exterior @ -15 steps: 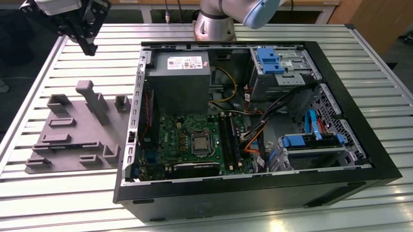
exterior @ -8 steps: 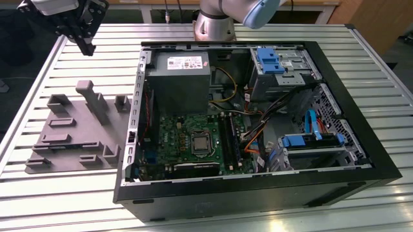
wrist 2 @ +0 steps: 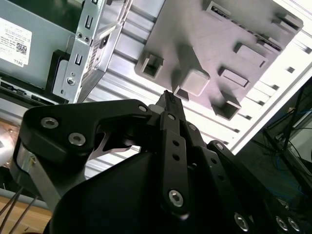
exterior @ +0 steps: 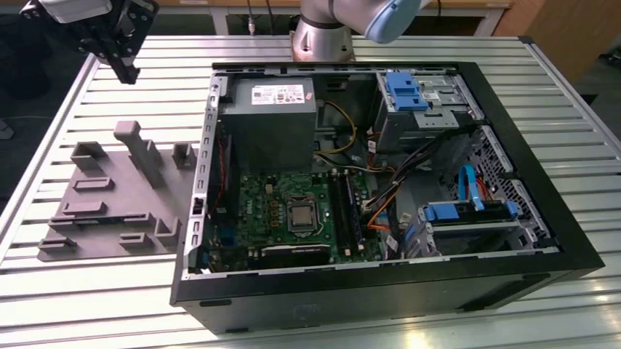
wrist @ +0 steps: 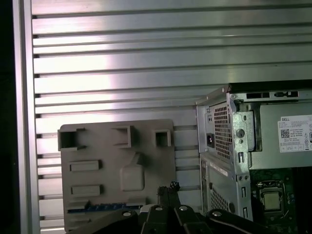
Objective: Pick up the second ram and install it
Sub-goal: 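Reach for the second ram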
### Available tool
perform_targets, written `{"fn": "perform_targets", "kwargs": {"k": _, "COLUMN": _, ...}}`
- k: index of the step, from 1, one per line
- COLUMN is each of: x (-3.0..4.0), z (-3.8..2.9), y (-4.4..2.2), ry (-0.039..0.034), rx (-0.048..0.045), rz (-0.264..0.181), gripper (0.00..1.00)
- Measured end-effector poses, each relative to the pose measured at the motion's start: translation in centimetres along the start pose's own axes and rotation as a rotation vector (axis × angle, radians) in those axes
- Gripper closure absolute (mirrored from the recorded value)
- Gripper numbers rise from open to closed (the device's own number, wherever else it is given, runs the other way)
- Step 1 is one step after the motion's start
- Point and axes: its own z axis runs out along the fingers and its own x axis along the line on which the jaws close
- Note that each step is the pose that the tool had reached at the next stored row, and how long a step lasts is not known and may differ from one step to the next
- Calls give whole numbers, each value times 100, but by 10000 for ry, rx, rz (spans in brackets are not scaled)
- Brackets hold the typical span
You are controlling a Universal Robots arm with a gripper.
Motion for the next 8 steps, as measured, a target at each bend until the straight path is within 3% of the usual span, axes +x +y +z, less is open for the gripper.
{"fn": "perform_targets", "kwargs": {"k": 8, "x": 58, "z": -1, "y": -6, "ry": 0, "rx": 0, "rz": 1, "gripper": 89}}
